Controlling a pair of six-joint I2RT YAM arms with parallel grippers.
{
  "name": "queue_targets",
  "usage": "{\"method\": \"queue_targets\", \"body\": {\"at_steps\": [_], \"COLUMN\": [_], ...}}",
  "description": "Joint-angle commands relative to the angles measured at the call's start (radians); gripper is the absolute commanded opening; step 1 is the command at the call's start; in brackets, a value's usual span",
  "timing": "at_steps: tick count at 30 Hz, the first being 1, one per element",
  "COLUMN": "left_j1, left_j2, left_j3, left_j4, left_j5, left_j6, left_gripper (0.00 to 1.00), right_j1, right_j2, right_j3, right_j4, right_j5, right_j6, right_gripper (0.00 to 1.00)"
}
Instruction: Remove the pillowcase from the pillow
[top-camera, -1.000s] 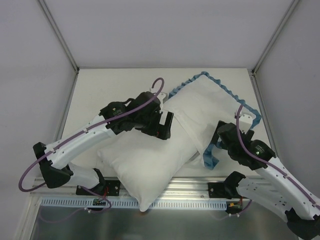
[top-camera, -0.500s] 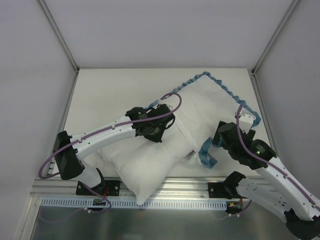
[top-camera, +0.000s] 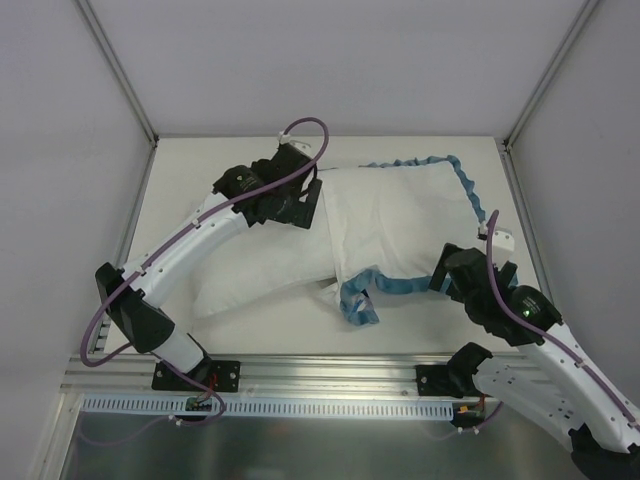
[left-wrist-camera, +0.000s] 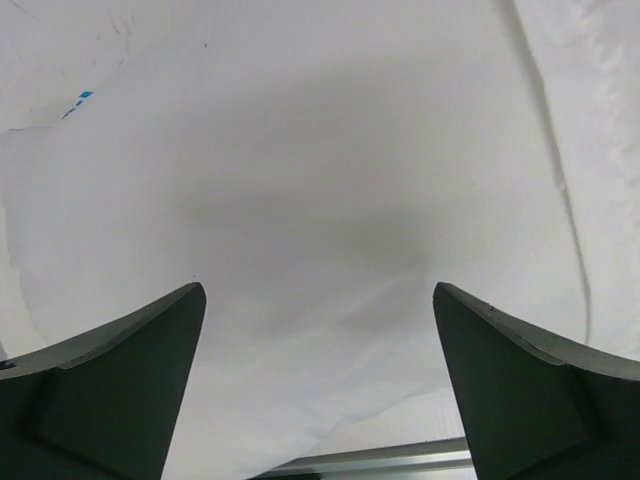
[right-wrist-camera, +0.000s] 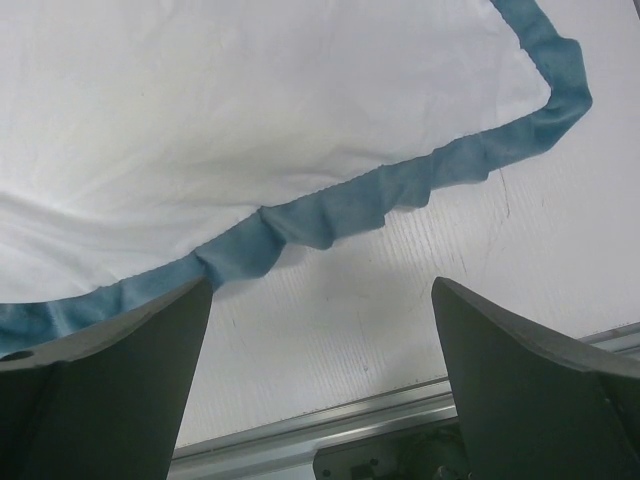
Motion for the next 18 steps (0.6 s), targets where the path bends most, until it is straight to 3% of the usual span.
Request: {"method": "queue_targets", "body": {"at_steps": [1,4,10,14,17,18], "left_j1": [0.0,0.028,0.05,0.056,0.056,0.057], "left_j2": [-0.019,-0.023,0.03,0.105,0.19,0.205], "left_j3": [0.045,0.048,0.085,0.102,0.085,0.056], "left_j4": [-0.015,-0.014,-0.014,-0.009,-0.009,-0.008], "left_j5": [0.053,0.141,0.046,-0.066,-0.037,-0.002], "left_j6": [-0.054,-0.192,-0.524,-0.617,-0.658,-0.677], "left_gripper": [0.99,0.95,0.94,0.92,0.89,0.82], "right_j1": [-0.007,-0.007,-0.008,-0.007,-0.007,-0.008], "right_j2": [-0.014,-0.006,0.0,-0.026,-0.043,-0.045], "right_j3": [-0.016,-0.014,-0.002,-0.001,-0.002,-0.004], "right_j4": [-0.018,-0.018,-0.015,-0.021,-0.037,-0.038], "right_j5": [0.001,0.001,-0.01,-0.025,-0.025,-0.028], "right_j6": [-0.017,-0.022,-0.022,-0.025,-0.022,-0.02], "right_gripper": [0.96,0.96,0.96,0.96,0.96,0.96]}}
